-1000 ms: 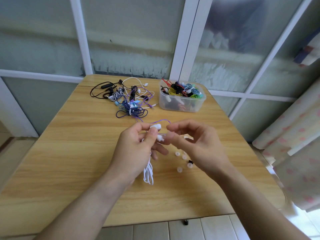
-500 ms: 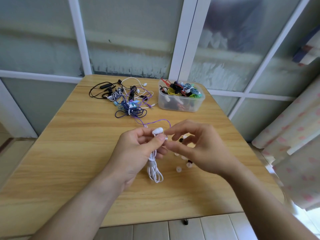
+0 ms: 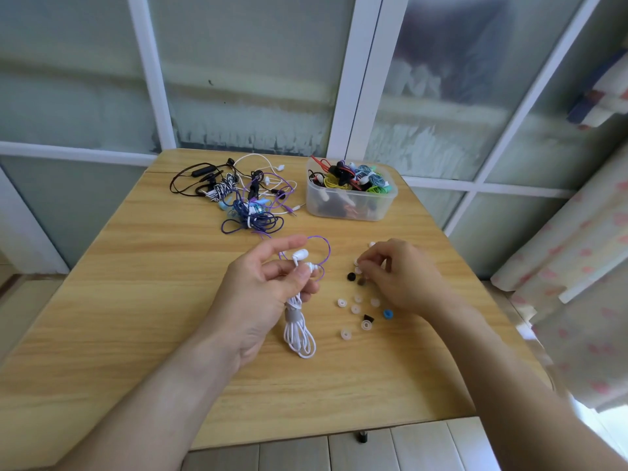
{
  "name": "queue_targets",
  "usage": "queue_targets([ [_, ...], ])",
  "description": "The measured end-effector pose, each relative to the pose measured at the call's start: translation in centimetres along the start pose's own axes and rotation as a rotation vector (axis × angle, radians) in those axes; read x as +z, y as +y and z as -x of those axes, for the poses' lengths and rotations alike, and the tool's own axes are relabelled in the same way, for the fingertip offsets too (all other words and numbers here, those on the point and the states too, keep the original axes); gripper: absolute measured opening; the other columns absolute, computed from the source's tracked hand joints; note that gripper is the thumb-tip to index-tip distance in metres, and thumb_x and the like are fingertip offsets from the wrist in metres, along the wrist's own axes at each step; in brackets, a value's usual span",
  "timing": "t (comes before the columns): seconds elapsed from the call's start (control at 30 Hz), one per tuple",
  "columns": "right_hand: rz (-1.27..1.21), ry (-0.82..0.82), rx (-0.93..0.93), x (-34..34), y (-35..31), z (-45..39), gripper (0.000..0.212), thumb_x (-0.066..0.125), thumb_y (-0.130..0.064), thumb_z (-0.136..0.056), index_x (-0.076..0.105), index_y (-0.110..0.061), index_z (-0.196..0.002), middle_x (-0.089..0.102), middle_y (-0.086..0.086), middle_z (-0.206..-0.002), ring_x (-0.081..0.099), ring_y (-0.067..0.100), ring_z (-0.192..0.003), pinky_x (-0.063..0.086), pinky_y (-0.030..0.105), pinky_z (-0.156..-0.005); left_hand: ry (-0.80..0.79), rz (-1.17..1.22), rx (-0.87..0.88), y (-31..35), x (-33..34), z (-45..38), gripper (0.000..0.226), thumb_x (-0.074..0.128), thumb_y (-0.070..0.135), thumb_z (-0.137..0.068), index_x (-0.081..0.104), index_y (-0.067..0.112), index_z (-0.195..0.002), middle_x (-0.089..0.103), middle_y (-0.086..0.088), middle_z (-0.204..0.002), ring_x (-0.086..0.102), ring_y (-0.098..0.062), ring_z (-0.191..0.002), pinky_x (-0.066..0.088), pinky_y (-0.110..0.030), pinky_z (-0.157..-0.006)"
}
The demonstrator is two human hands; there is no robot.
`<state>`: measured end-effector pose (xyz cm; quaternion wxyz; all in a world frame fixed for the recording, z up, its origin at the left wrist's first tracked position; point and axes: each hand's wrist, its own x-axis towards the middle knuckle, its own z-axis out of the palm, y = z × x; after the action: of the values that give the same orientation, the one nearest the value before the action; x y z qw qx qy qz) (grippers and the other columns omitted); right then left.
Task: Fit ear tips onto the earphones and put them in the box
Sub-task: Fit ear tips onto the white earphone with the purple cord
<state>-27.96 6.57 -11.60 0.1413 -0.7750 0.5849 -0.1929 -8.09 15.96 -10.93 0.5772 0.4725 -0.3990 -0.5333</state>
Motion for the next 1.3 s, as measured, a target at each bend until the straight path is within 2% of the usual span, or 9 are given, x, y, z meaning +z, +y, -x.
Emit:
queue_targets([
  [0.13,0.006,-0.007,0.015,0.0,-0.2,-0.1,0.01,0.07,-0.029,-0.084,0.071,-0.028,-0.075,0.066,-0.012,-0.073,0.052,-0.005,-0.061,0.036,0.005,-0.055,0.004,0.008,0.017,-0.1,0.1,0.0,0.033,0.063,-0.004,-0.087,0.063,0.017,-0.113,0.073,-0.009,-0.079,0.067,-0.016,-0.067,0.057,-0.025,-0.068],
  [0.33,0.037,-0.015,0.036,0.0,-0.5,-0.2,0.009,0.066,-0.027,-0.085,0.069,-0.026,-0.077,0.067,-0.01,-0.077,0.054,0.003,-0.07,0.035,0.011,-0.05,-0.003,0.012,0.045,-0.1,0.2,0.0,0.037,0.067,-0.005,-0.083,0.061,0.016,-0.113,0.073,-0.015,-0.085,0.07,-0.02,-0.075,0.056,-0.026,-0.071],
  [0.4,-0.013,0.06,0.028,-0.2,-0.8,0.0,0.008,0.063,-0.026,-0.088,0.067,-0.025,-0.08,0.065,-0.011,-0.082,0.053,0.002,-0.072,0.034,0.011,-0.052,-0.006,0.016,0.057,-0.1,0.3,0.1,0.037,0.068,-0.004,-0.082,0.061,0.015,-0.113,0.073,-0.018,-0.09,0.07,-0.022,-0.077,0.056,-0.029,-0.074],
  [0.53,-0.429,0.245,-0.04,-1.1,-2.9,1.6,0.008,0.068,-0.022,-0.089,0.068,-0.019,-0.082,0.069,-0.008,-0.074,0.063,0.003,-0.069,0.046,0.013,-0.062,-0.008,0.034,0.09,0.2,0.5,0.3,0.037,0.068,-0.003,-0.082,0.061,0.014,-0.113,0.073,-0.018,-0.093,0.072,-0.026,-0.083,0.056,-0.034,-0.079],
  [0.67,-0.893,0.057,-0.117,-1.1,-5.5,3.5,0.01,0.074,-0.006,-0.084,0.068,0.001,-0.088,0.074,0.01,-0.074,0.068,0.013,-0.062,0.051,0.021,-0.057,0.002,0.033,0.135,0.4,0.6,0.6,0.042,0.072,0.005,-0.074,0.061,0.013,-0.113,0.074,-0.014,-0.091,0.072,-0.03,-0.087,0.054,-0.047,-0.088],
  [0.77,-1.043,0.017,-0.15,-0.7,-5.8,3.8,0.021,0.076,-0.01,-0.077,0.069,-0.002,-0.096,0.074,0.009,-0.08,0.068,0.017,-0.068,0.053,0.025,-0.06,0.025,0.036,0.168,0.5,0.6,0.7,0.044,0.072,0.006,-0.072,0.06,0.01,-0.115,0.075,-0.01,-0.09,0.073,-0.027,-0.086,0.058,-0.039,-0.08],
  [0.87,-1.079,0.004,-0.147,-0.7,-5.8,4.0,0.022,0.075,-0.01,-0.073,0.072,-0.003,-0.093,0.075,0.004,-0.078,0.065,0.011,-0.062,0.052,0.023,-0.06,0.049,0.063,0.185,0.7,0.5,0.8,0.04,0.071,0.001,-0.074,0.061,0.007,-0.113,0.076,-0.007,-0.089,0.073,-0.023,-0.08,0.056,-0.024,-0.069],
  [1.07,-1.056,0.063,-0.152,-0.2,-6.2,4.2,0.022,0.081,-0.013,-0.063,0.074,-0.005,-0.083,0.075,0.004,-0.077,0.064,0.01,-0.064,0.051,0.022,-0.062,0.05,0.05,0.189,1.1,0.3,1.0,0.041,0.073,0.009,-0.069,0.063,0.008,-0.109,0.076,-0.007,-0.087,0.07,-0.016,-0.065,0.054,-0.022,-0.064],
  [1.3,-1.039,0.108,-0.174,0.0,-6.3,4.4,0.023,0.083,-0.014,-0.061,0.075,-0.006,-0.081,0.076,0.01,-0.082,0.072,0.026,-0.08,0.056,0.043,-0.077,0.05,0.13,0.166,1.3,0.5,1.2,0.04,0.072,0.011,-0.066,0.063,0.007,-0.104,0.076,-0.008,-0.084,0.072,-0.015,-0.068,0.053,-0.018,-0.063],
])
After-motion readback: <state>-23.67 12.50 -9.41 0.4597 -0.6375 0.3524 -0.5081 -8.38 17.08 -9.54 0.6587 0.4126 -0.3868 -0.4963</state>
